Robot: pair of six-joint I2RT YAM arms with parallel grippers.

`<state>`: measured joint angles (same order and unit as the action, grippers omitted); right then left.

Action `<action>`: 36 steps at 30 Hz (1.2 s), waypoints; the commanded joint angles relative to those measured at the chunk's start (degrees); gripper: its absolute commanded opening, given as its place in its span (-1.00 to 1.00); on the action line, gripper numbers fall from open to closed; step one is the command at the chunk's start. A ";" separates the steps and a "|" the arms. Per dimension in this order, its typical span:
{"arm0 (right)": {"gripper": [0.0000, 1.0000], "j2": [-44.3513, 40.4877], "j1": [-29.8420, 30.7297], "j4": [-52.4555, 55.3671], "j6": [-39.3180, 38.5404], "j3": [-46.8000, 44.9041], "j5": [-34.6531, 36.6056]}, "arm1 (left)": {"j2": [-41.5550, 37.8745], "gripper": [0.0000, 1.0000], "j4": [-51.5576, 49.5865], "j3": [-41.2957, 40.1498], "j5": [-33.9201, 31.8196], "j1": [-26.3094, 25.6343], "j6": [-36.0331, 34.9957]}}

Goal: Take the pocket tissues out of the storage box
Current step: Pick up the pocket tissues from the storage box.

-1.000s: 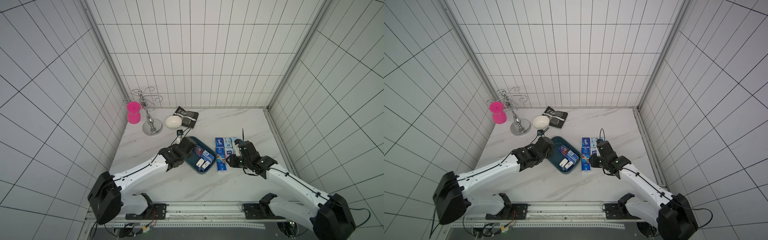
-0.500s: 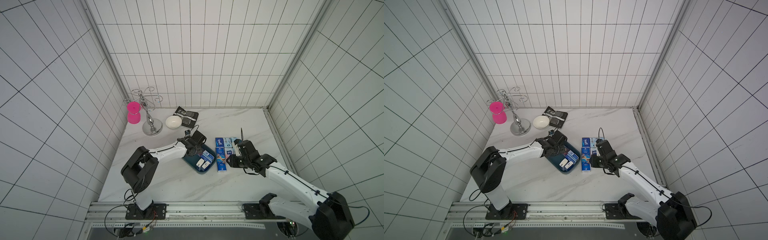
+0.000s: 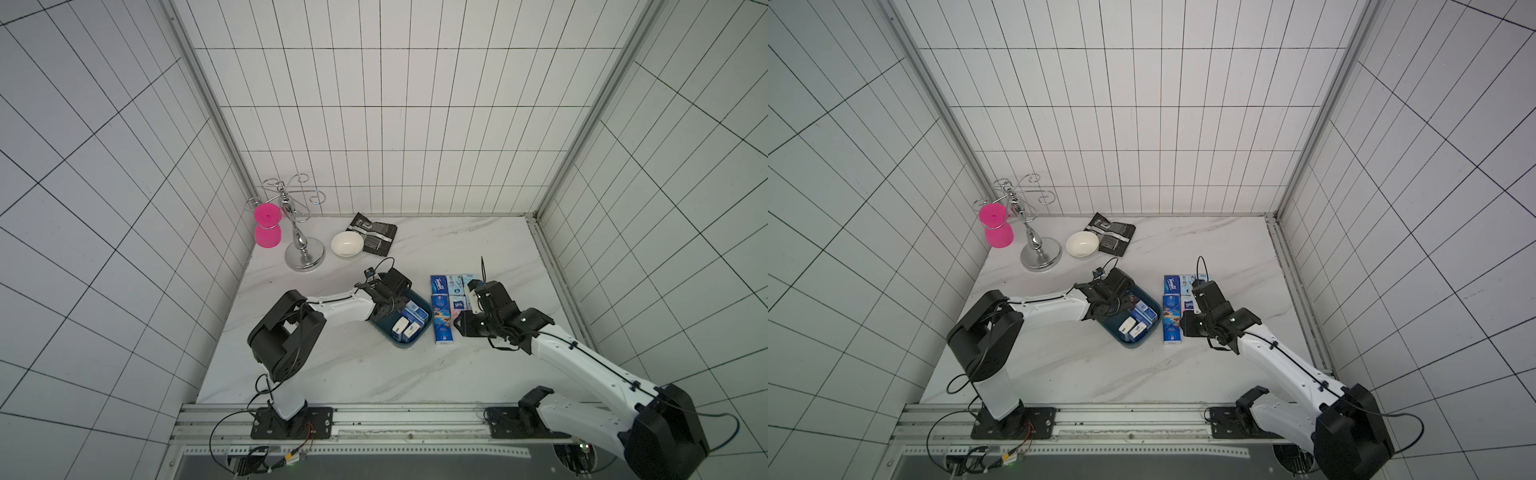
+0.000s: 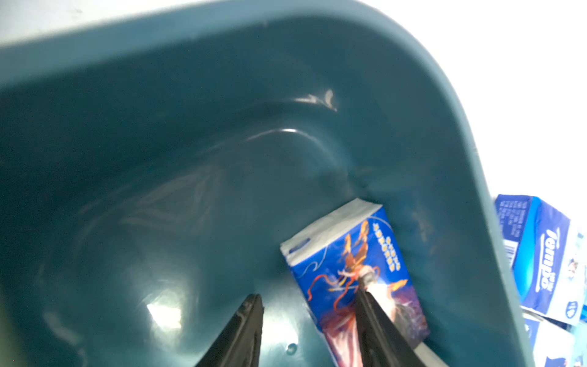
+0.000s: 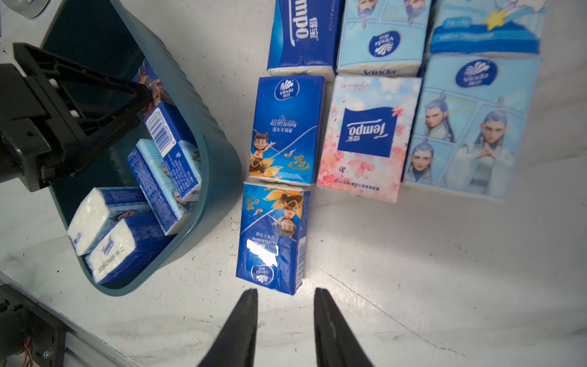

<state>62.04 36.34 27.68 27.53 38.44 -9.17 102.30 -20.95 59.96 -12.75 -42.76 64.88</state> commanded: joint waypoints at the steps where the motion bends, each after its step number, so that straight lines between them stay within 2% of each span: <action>1: -0.33 0.59 -0.48 -0.60 -0.38 1.12 -0.12 | 0.27 0.01 2.67 -0.90 -2.43 -0.23 0.60; 8: -0.32 1.24 -0.48 -1.14 -0.15 0.70 -1.02 | 2.85 -0.06 5.62 -1.12 -3.77 -0.27 -0.09; 13: -0.31 0.73 -0.48 -0.88 -0.37 0.26 -1.38 | 4.50 -0.29 8.73 -2.22 -3.46 -0.26 -0.32; 22: -0.31 0.66 -0.48 -1.37 -0.81 -0.30 -1.77 | 4.40 -0.86 9.80 -4.42 -4.21 -0.48 -0.27; 27: -0.31 1.50 -0.43 -1.63 -0.76 0.23 -2.34 | 1.38 -0.99 7.73 -4.42 -6.01 -0.68 -1.31; 36: -0.30 0.98 -0.48 -1.58 -0.83 0.24 -2.17 | -4.85 -1.00 4.22 -3.97 -8.92 0.09 -6.63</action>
<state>63.26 36.34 26.37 27.40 38.44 -11.29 99.79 -14.61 56.42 -19.75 -43.00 60.75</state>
